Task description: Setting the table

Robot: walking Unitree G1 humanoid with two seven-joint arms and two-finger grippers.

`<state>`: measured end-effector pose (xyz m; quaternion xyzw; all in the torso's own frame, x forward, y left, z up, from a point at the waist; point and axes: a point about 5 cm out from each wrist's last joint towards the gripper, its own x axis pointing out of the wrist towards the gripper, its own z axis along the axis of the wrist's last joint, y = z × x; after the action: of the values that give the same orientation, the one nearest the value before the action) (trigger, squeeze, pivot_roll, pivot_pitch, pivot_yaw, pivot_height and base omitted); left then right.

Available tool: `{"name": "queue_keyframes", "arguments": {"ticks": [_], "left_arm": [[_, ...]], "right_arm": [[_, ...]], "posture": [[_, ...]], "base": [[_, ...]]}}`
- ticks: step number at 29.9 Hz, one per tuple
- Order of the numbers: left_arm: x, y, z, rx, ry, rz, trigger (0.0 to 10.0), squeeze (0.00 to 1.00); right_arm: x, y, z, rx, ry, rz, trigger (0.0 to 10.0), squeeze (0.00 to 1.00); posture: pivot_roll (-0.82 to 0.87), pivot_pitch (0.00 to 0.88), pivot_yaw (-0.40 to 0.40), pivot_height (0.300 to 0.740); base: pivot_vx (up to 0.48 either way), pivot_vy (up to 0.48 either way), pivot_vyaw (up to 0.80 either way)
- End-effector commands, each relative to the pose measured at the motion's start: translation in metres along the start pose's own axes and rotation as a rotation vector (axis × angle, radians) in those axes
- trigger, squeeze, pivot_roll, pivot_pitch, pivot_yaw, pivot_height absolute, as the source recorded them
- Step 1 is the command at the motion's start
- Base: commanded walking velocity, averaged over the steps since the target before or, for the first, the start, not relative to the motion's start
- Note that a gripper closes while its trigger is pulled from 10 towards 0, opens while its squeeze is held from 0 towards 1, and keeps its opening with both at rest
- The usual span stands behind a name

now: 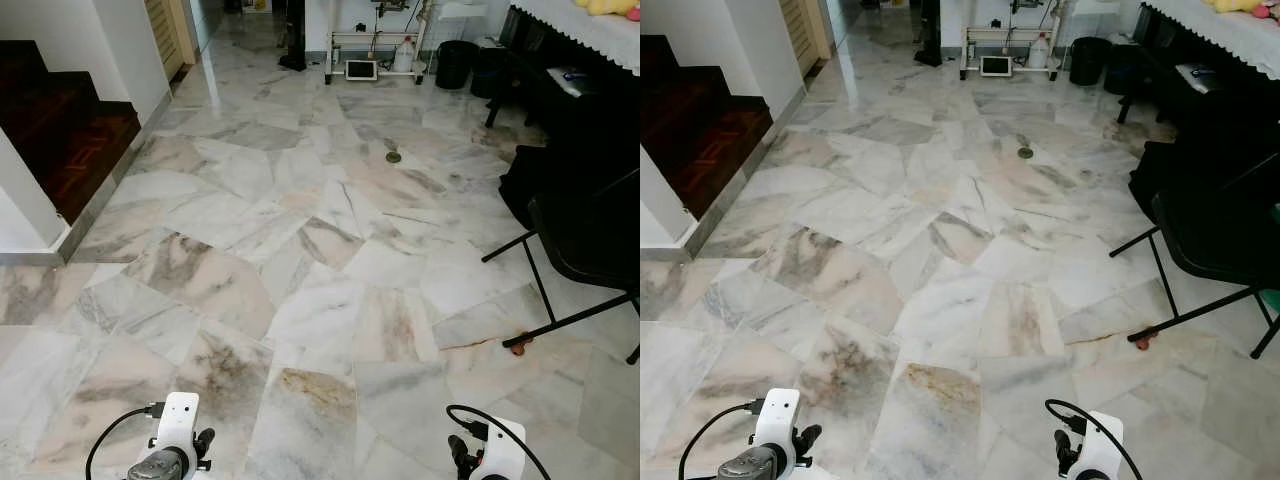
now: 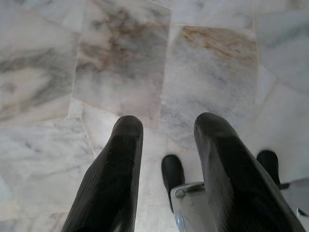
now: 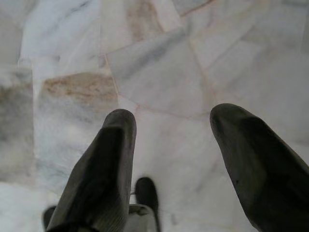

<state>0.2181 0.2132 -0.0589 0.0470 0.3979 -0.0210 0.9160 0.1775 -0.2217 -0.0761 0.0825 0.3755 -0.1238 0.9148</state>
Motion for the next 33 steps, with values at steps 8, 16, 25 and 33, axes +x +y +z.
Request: {"name": "queue_keyframes", "arguments": {"ticks": [8,16,25,33], "left_arm": [[-0.001,0.012,0.005,0.048,-0.018,0.056,10.0,0.0],[0.001,0.014,0.016,-0.017,-0.062,0.083,10.0,0.0],[0.001,0.001,0.007,-0.088,-0.048,0.088,10.0,0.0],[0.001,0.004,0.006,-0.121,-0.042,0.112,10.0,0.0]], "right_arm": [[0.006,-0.005,0.029,0.098,-0.098,0.012,10.0,0.0],[0.007,0.019,0.022,-0.14,-0.056,0.095,10.0,0.0],[0.002,0.008,0.004,-0.11,-0.004,0.066,10.0,0.0],[0.003,0.006,0.007,-0.1,-0.012,0.049,10.0,0.0]], "posture": [[0.05,0.0,-0.027,0.74],[0.04,0.0,-0.014,0.74],[0.06,0.0,-0.066,0.74],[0.04,0.0,-0.05,0.74]], "base": [[0.0,0.0,0.0],[0.0,0.0,0.0],[0.0,0.0,0.0],[0.0,0.0,0.0]]}}
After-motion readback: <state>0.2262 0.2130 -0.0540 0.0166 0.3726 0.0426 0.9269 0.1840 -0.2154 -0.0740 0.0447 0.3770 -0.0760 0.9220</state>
